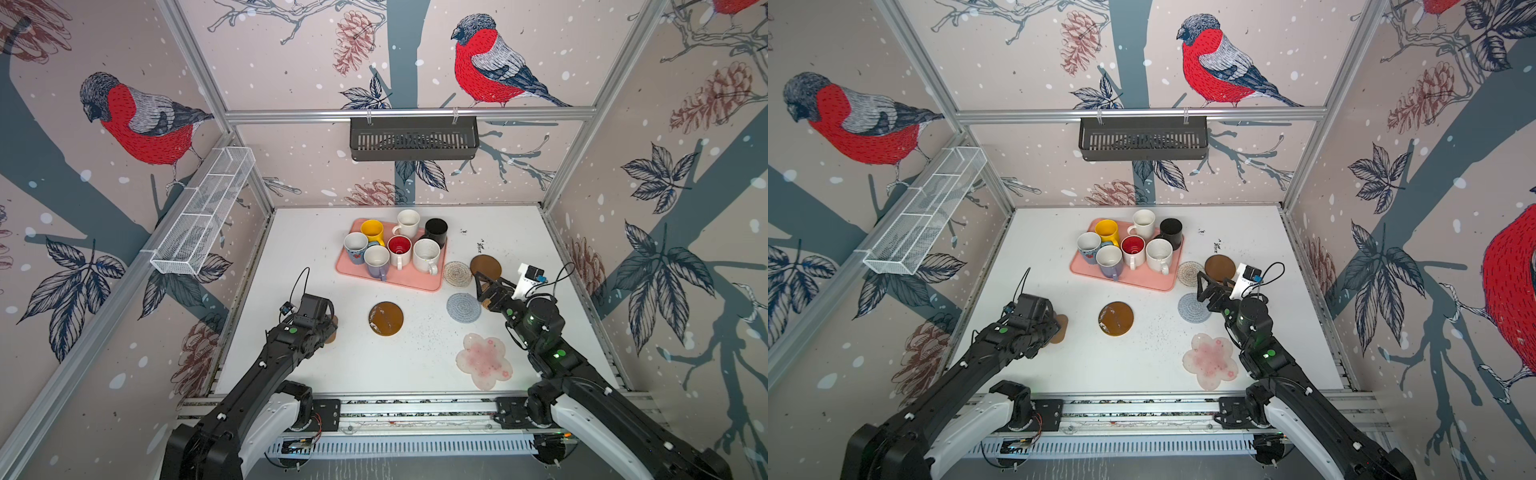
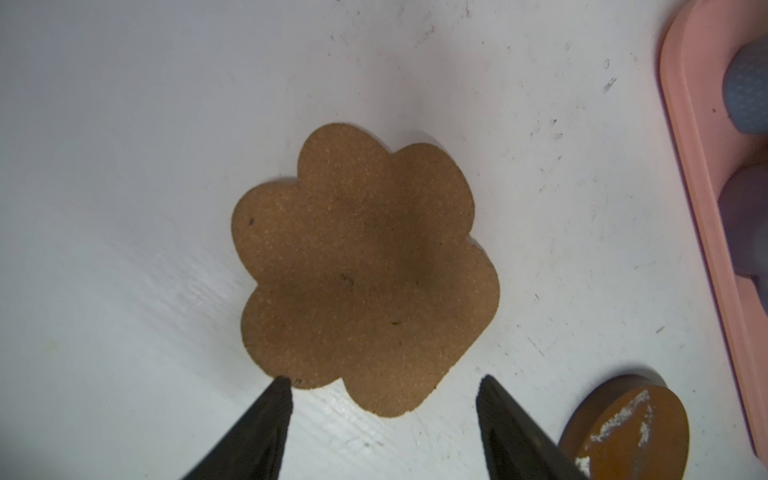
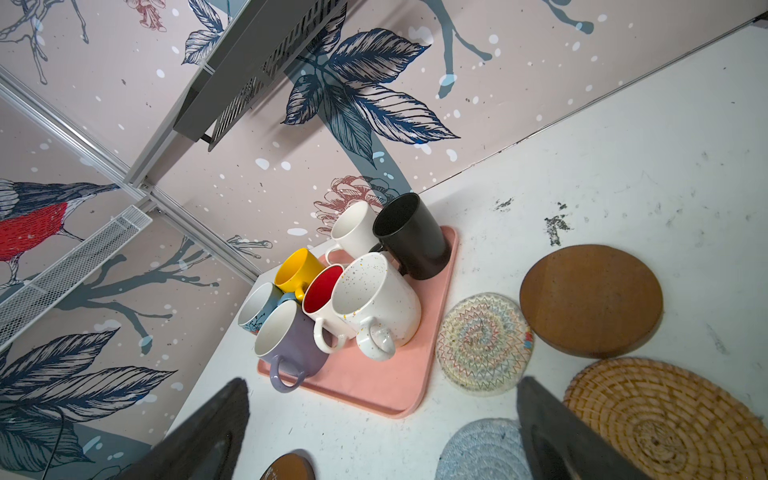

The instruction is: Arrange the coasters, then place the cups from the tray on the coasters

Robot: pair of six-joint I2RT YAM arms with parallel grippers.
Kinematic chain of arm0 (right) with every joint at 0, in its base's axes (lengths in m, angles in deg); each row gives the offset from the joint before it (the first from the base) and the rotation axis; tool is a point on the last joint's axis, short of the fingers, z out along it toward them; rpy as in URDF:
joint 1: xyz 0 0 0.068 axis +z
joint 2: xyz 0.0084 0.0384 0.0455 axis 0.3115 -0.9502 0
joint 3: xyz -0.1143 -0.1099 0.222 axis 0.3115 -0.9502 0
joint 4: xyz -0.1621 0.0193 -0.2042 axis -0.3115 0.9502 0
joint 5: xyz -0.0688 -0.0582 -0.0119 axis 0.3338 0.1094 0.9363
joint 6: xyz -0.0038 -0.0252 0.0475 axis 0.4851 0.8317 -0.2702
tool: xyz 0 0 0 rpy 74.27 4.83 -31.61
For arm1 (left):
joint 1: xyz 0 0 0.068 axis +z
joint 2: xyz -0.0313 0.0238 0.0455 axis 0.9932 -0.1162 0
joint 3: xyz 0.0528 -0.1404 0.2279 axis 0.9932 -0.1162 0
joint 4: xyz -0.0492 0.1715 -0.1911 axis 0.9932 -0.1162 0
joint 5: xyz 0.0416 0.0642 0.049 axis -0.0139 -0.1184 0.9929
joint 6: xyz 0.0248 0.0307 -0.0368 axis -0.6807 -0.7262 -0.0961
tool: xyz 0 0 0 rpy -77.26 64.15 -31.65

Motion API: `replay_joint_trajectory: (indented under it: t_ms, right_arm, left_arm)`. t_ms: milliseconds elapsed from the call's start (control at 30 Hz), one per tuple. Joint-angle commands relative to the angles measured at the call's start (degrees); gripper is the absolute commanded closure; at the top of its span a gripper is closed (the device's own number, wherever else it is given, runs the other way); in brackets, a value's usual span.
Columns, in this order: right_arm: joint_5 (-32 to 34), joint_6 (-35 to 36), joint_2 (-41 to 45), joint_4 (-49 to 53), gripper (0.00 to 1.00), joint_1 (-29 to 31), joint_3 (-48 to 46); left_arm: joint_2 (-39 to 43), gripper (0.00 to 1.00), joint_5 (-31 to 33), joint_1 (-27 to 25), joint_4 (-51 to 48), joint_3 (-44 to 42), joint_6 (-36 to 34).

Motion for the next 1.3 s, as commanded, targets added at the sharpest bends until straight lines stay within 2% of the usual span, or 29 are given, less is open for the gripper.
replay_joint_trajectory:
  t_ms: [0,333,467,700,1000,1267]
  right_arm:
    - [-0.05,-0.4,0.29,-1.26,0.0,-0.03,-0.06]
    - [0.23,-0.33,0.78,-0.95,0.0,-0.04,0.03]
    - [0.29,-0.28,0.58,-1.03,0.0,-0.09,-0.06]
    - [0.25,-0.33,0.19,-1.3,0.0,-0.1,-0.15]
    - [0.13,-0.29,-0.95,-2.0,0.0,-0.1,-0.32]
    - [0.56,-0.11,-1.45,-2.45,0.0,-0.03,-0.58]
  left_arm:
    - [1.14,0.28,-1.57,-1.27,-1.59,-0.79,2.33]
    - [0.65,0.27,-1.26,-3.33,-0.97,-2.83,4.61]
    - [-1.0,0.29,-2.35,-3.38,2.24,-3.36,2.98]
    - [-4.68,0.29,-0.49,-3.26,5.27,-2.43,1.79]
    - [-6.55,0.29,-0.5,1.16,7.84,-1.9,-1.89]
    - [-10.36,0.29,0.2,2.87,9.82,-0.33,-3.79]
